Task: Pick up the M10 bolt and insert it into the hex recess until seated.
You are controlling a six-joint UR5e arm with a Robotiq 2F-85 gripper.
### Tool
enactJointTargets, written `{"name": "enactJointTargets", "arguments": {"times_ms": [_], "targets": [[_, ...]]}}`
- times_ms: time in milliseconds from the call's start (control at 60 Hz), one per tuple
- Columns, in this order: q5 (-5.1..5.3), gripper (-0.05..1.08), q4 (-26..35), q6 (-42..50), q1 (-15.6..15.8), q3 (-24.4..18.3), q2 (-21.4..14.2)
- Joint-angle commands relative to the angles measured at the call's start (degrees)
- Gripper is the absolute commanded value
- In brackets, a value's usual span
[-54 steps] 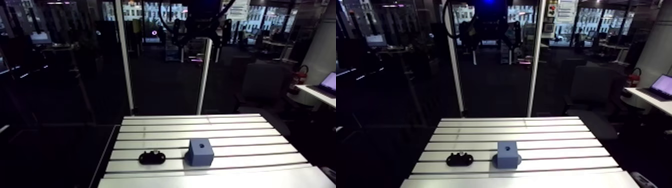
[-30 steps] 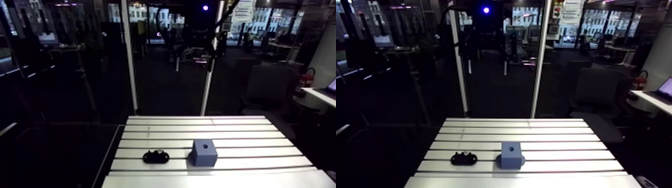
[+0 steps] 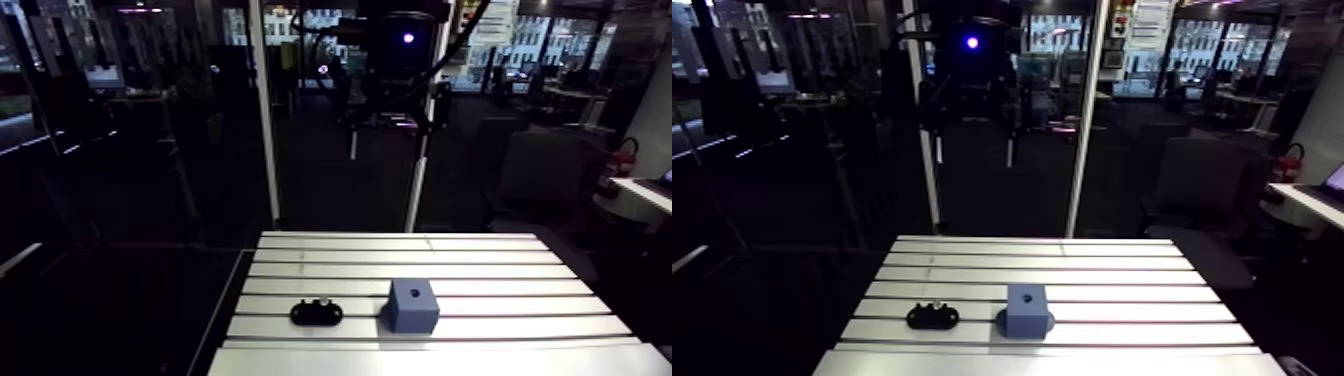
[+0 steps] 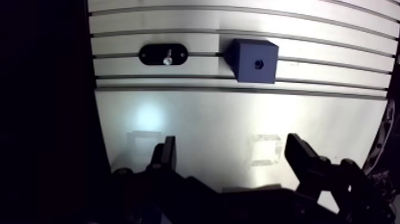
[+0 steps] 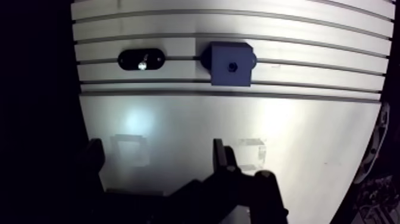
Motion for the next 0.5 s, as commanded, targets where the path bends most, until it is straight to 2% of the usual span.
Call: {"name": "enactJointTargets", "arguments": {"times_ms": [17, 233, 317, 500], "targets": [[-0.22, 0.01, -2.7, 0.6, 1.5, 2.2, -0.1], [-0.08, 0.01, -9.3, 1.1, 4.1, 6.9, -0.2], [-0.74, 0.01, -12.9, 2.8, 5.6, 9.2, -0.3], [-0.86, 0.01, -20.7, 3.9, 7.3, 14.6, -0.6]]}}
